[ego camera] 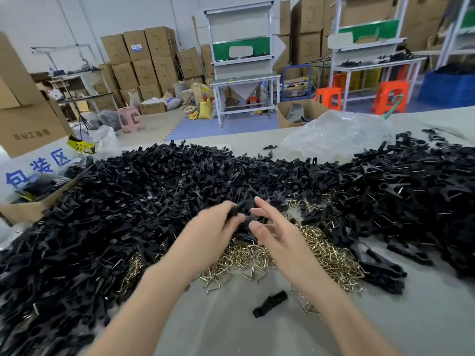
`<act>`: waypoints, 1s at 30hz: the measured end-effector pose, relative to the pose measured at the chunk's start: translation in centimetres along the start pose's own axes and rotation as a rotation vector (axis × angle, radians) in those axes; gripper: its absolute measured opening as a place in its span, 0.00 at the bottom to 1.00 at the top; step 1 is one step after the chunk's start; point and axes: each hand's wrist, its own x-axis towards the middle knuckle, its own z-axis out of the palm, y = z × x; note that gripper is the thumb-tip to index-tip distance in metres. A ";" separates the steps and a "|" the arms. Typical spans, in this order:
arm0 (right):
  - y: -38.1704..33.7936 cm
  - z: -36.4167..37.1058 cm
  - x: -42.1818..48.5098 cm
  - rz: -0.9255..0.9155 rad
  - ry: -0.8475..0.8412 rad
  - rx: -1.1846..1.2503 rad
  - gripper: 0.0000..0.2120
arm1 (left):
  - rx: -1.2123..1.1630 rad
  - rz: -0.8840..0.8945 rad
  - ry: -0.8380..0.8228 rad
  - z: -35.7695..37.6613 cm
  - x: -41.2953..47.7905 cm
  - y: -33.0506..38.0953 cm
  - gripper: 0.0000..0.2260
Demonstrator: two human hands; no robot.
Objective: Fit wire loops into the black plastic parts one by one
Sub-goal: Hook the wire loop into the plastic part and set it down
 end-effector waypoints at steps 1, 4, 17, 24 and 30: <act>0.0 0.0 0.0 0.003 0.002 0.012 0.23 | -0.032 0.016 -0.014 0.9 -0.4 0.4 0.07; 0.1 -0.4 0.4 0.009 0.124 0.039 0.11 | -0.167 0.039 -0.002 2.9 -1.1 0.9 0.04; -0.1 -2.1 1.5 0.203 0.320 0.650 0.09 | 0.063 -0.180 0.633 2.2 -2.1 -3.4 0.15; 0.2 -1.1 1.3 0.267 0.198 0.693 0.17 | -0.431 -0.280 0.428 4.3 -2.7 -0.4 0.14; -0.3 -0.9 1.1 0.276 0.150 0.661 0.15 | -0.932 -0.267 0.205 4.8 -3.3 1.3 0.16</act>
